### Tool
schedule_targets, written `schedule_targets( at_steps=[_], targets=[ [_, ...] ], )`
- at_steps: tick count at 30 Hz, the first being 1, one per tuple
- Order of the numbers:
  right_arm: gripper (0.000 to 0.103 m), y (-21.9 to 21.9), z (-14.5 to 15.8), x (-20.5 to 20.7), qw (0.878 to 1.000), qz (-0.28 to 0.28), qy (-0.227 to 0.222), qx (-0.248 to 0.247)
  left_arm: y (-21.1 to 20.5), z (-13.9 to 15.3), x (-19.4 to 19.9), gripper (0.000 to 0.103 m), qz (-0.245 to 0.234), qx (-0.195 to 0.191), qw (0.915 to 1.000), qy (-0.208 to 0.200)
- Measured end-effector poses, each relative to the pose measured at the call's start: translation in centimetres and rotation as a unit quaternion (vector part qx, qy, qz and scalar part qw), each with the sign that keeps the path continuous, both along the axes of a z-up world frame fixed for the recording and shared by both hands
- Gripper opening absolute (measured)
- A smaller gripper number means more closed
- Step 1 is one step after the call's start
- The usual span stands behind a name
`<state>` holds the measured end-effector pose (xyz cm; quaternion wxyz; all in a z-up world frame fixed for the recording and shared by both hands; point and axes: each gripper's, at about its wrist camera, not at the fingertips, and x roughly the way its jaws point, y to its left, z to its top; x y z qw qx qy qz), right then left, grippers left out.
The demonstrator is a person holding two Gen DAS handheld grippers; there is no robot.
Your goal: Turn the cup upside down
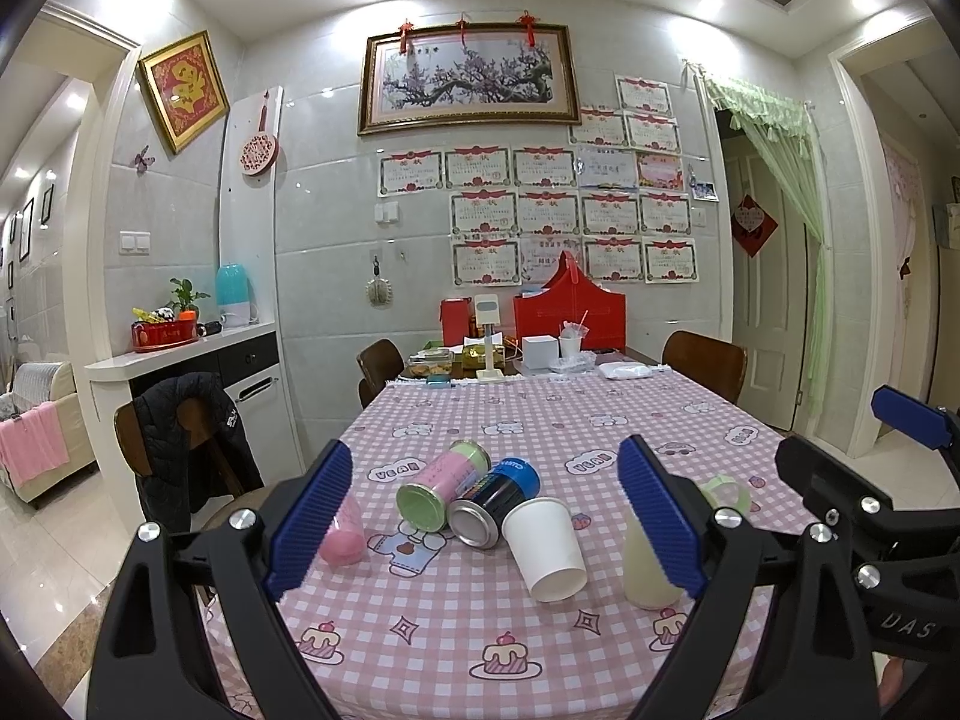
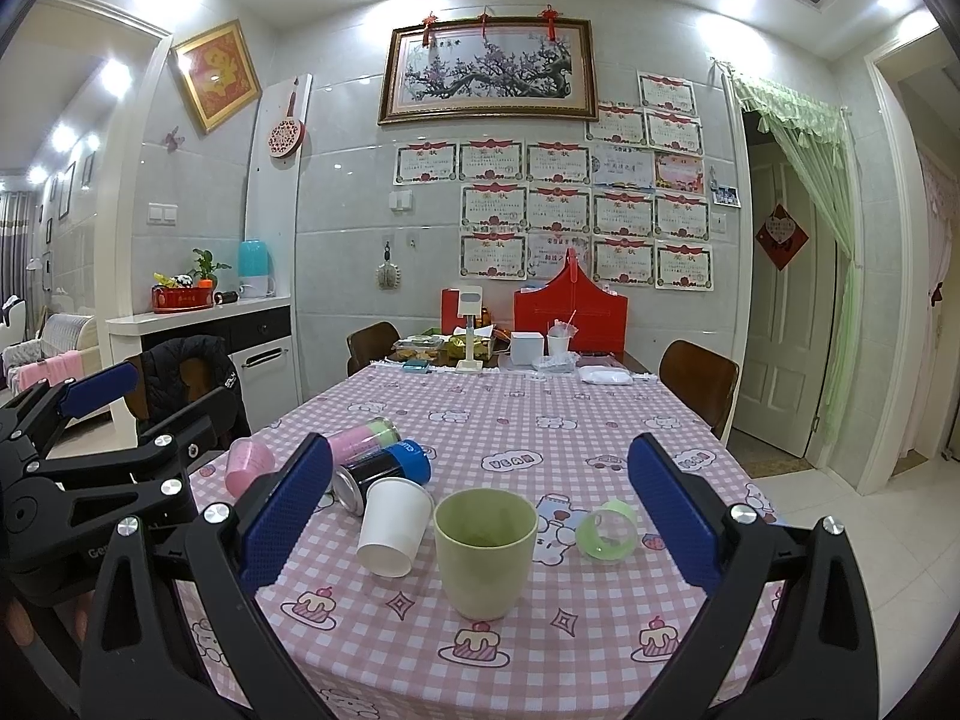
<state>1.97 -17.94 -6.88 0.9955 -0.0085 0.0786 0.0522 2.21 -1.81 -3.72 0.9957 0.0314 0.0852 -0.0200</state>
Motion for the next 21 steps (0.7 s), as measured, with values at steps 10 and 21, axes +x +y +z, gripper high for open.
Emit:
schedule_targets(
  at_steps=[10, 21],
  targets=[
    [0.095, -0.01, 0.09, 0.04, 1.000, -0.001, 0.000, -0.001, -0.01, 0.04, 0.01, 0.089, 0.000, 0.000, 1.0000, 0.000],
    [0.095, -0.34, 0.05, 0.45, 1.000, -0.003, 0.005, -0.001, -0.21, -0.10, 0.48, 0.089, -0.002, 0.000, 1.0000, 0.008]
  ],
)
